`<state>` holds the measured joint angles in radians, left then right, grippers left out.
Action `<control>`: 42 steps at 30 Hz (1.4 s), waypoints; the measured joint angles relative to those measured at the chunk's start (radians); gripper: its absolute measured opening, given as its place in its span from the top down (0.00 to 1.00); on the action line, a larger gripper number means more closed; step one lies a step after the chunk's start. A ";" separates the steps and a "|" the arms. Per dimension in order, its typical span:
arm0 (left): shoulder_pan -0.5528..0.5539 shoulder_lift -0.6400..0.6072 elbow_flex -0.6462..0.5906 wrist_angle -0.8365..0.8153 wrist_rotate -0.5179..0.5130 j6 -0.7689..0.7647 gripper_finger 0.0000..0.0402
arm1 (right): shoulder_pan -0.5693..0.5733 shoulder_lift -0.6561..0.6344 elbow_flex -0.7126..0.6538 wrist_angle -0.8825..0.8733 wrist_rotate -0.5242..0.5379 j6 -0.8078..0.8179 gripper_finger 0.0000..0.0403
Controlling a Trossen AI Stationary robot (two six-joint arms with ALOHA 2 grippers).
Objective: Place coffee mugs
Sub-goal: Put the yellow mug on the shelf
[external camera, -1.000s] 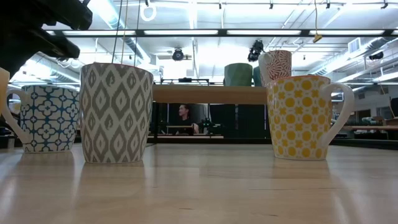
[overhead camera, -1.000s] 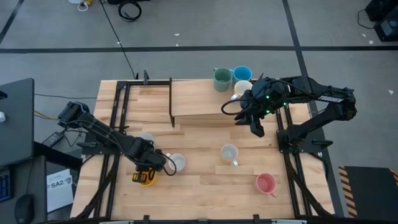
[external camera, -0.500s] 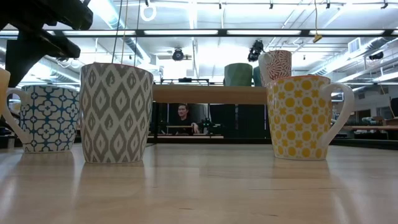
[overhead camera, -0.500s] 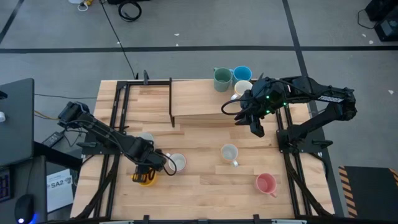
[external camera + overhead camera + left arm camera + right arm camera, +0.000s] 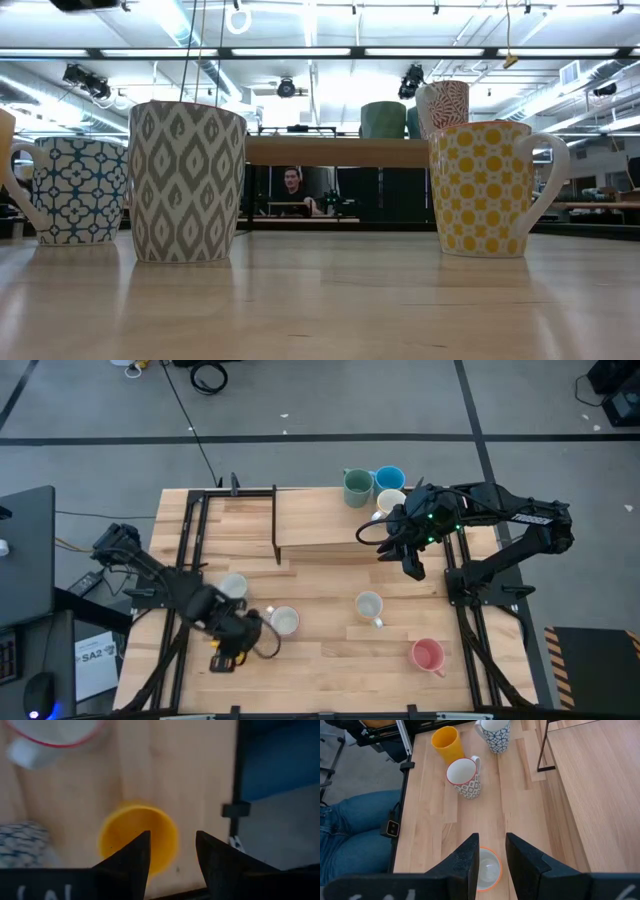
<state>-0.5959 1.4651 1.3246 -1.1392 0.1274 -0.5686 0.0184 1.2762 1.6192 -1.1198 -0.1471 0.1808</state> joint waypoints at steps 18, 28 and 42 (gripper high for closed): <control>-0.248 0.132 -0.007 0.017 -0.184 -0.429 0.60 | 0.000 0.000 0.000 0.000 0.000 0.000 0.75; -0.192 0.220 -0.008 0.017 -0.183 -0.574 0.60 | 0.000 0.000 0.000 0.000 0.000 0.000 0.75; -0.192 0.238 -0.008 0.015 -0.185 -0.572 0.60 | 0.000 0.000 0.000 0.000 0.000 0.000 0.75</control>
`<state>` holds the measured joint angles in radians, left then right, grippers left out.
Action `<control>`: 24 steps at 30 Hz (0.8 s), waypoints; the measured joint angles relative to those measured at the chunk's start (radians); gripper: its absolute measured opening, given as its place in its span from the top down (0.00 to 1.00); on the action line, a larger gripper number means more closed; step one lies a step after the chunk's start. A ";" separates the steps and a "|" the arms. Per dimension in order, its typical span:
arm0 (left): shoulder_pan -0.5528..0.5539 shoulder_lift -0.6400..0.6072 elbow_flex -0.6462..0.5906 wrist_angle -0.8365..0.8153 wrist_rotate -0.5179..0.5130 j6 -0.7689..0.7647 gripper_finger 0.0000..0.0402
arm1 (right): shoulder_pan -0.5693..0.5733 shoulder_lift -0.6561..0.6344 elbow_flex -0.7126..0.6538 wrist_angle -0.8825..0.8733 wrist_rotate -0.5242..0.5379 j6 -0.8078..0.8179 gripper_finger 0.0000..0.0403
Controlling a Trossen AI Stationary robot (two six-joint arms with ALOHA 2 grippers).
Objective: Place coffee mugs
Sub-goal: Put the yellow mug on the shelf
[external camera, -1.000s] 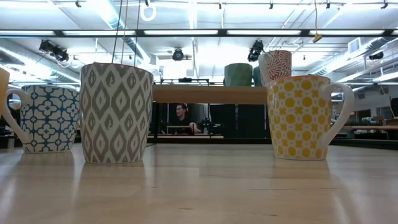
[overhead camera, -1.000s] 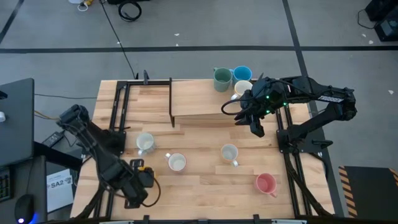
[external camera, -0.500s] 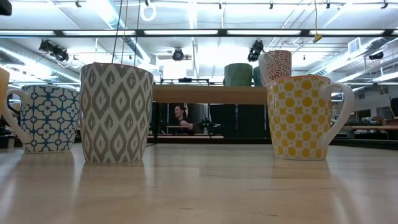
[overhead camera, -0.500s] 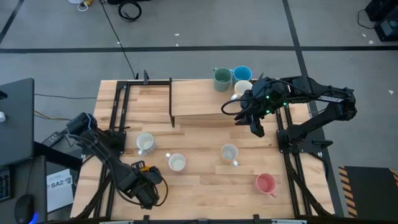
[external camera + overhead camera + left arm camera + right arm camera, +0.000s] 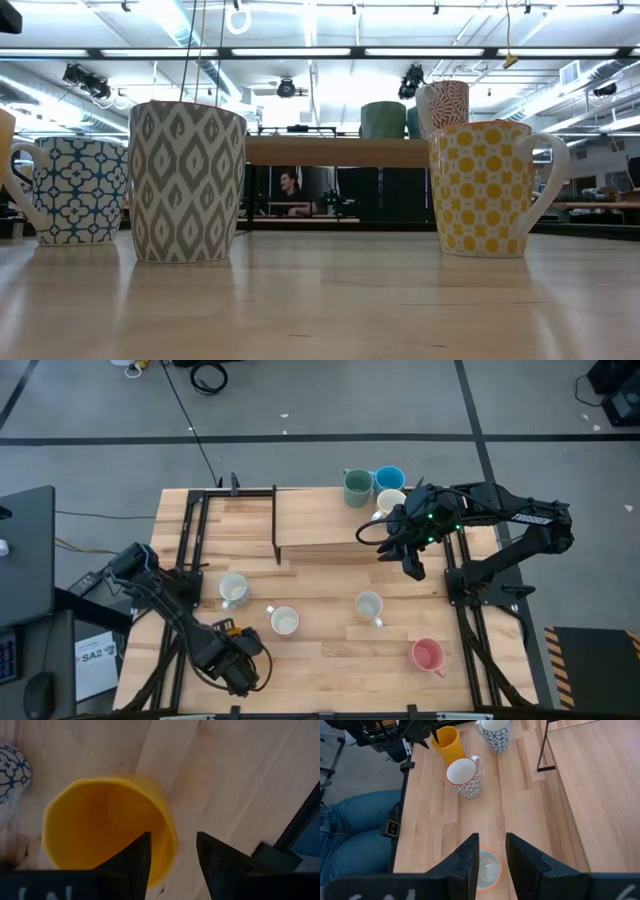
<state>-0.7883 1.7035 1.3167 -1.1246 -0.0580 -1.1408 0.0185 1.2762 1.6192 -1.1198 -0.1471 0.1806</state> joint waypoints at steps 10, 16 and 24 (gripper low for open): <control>0.000 0.005 -0.021 -0.003 -0.001 -0.007 0.60 | 0.000 0.000 0.000 0.000 0.000 0.000 0.75; 0.000 0.006 -0.079 0.001 0.028 -0.007 0.60 | 0.000 0.000 0.000 0.000 0.000 0.000 0.75; 0.000 0.006 -0.082 0.007 0.028 0.006 0.68 | 0.000 0.000 0.000 0.000 0.000 0.000 0.75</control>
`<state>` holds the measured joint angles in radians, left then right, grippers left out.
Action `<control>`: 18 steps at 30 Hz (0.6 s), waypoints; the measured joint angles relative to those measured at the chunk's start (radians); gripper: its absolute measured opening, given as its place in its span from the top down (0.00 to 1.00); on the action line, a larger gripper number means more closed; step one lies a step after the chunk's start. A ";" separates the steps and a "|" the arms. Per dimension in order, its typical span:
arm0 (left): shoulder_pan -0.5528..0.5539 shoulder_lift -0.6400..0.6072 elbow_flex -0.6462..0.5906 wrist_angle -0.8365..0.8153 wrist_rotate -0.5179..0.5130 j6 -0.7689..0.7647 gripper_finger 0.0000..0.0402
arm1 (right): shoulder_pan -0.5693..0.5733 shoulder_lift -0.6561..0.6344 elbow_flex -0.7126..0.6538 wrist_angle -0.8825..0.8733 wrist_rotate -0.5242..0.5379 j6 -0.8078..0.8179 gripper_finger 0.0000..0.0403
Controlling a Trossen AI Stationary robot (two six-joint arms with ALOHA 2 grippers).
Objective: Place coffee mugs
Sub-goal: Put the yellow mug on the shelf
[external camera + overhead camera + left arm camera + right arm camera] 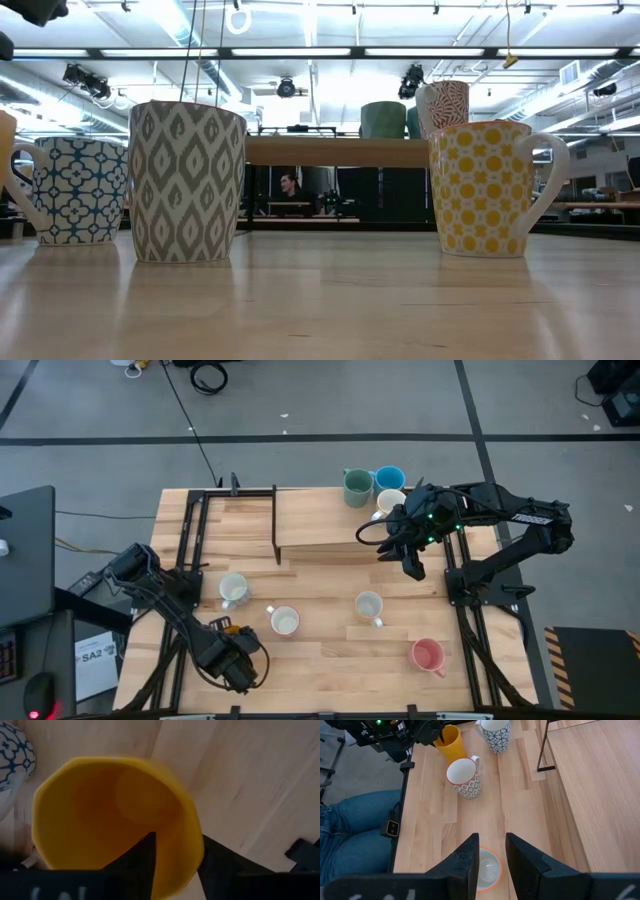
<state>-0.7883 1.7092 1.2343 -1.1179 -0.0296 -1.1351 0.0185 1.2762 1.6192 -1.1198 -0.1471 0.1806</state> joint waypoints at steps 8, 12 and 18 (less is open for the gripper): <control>0.000 0.000 0.000 -0.001 0.000 0.003 0.90 | 0.000 0.000 0.000 0.000 0.000 0.000 0.75; 0.000 0.000 0.006 -0.002 0.032 0.076 0.93 | 0.000 0.000 0.000 0.000 0.000 0.000 0.75; 0.000 0.000 0.053 -0.007 0.088 0.244 0.93 | 0.000 0.000 0.000 0.000 0.000 0.000 0.75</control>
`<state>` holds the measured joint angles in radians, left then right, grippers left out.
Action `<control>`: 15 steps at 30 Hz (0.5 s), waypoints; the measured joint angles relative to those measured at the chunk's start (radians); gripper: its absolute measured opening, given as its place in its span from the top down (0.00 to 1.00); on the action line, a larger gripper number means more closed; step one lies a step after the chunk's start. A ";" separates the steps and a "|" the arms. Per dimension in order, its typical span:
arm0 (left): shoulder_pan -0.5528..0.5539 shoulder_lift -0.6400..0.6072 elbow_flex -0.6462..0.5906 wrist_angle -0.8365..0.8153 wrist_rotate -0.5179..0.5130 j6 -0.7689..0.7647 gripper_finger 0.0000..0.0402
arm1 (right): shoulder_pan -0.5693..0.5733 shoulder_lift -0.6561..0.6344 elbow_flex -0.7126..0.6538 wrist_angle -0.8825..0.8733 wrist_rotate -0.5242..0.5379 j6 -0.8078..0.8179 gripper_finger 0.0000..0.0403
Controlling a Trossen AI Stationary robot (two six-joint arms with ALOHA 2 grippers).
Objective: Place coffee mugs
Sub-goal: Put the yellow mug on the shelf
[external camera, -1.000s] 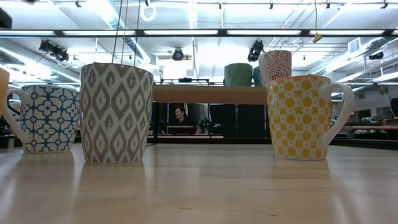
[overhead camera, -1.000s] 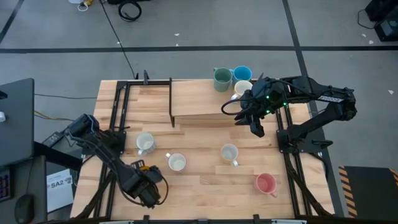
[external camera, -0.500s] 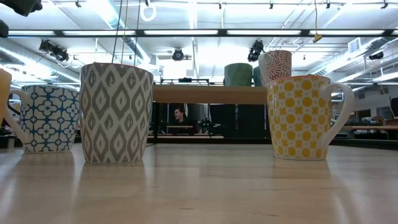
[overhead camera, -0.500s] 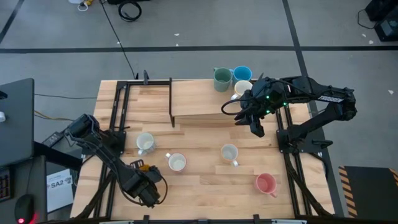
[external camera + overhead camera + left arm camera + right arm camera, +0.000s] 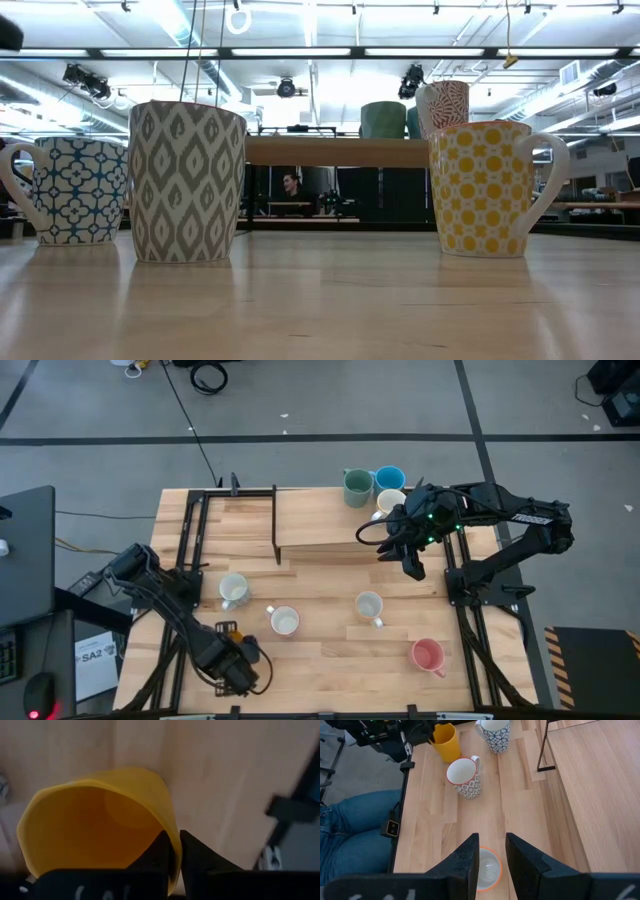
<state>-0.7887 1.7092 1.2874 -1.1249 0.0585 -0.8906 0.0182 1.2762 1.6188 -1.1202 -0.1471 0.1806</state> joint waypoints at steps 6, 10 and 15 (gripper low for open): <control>0.000 0.000 0.104 -0.021 0.026 0.202 0.93 | 0.000 0.000 0.000 0.000 0.000 0.000 0.75; 0.009 0.000 0.209 -0.080 0.023 0.330 0.93 | 0.000 0.000 0.000 0.000 0.000 0.000 0.75; 0.063 0.000 0.343 -0.187 -0.011 0.448 0.93 | 0.000 0.000 0.000 0.000 0.000 0.000 0.75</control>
<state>-0.7257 1.7092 1.6308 -1.3124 0.0475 -0.4428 0.0185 1.2762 1.6188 -1.1198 -0.1471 0.1808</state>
